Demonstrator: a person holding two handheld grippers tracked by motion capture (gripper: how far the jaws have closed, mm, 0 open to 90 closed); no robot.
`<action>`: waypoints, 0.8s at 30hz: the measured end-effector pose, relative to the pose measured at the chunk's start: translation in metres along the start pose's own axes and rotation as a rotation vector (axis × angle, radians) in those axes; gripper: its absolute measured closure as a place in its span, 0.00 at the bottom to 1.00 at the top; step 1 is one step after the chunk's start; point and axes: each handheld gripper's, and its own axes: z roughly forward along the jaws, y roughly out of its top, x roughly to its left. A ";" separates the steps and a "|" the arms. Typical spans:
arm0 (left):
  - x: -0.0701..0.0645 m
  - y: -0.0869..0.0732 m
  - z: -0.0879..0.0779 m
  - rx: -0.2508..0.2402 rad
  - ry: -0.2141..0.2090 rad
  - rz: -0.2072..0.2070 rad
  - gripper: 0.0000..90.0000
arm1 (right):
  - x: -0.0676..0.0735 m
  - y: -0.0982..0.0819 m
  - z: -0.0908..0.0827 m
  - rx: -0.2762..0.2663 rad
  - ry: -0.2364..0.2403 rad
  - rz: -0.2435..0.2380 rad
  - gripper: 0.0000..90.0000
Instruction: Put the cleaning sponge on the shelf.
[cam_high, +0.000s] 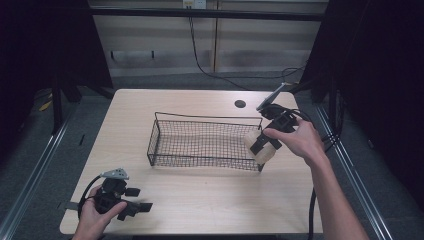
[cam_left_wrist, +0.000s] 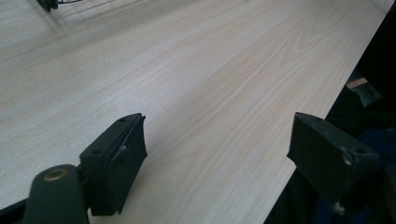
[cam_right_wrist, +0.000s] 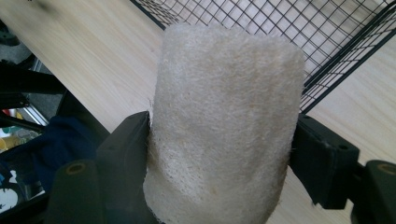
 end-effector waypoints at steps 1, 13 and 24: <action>0.000 0.000 0.000 0.000 0.001 0.003 0.21 | 0.000 0.001 0.001 0.002 0.001 -0.001 0.29; 0.000 0.000 0.000 0.001 0.004 -0.002 0.21 | -0.003 0.017 0.007 -0.022 0.017 0.015 0.29; 0.000 0.000 0.000 0.001 0.001 0.001 0.21 | -0.009 0.030 0.017 -0.021 0.007 0.042 0.29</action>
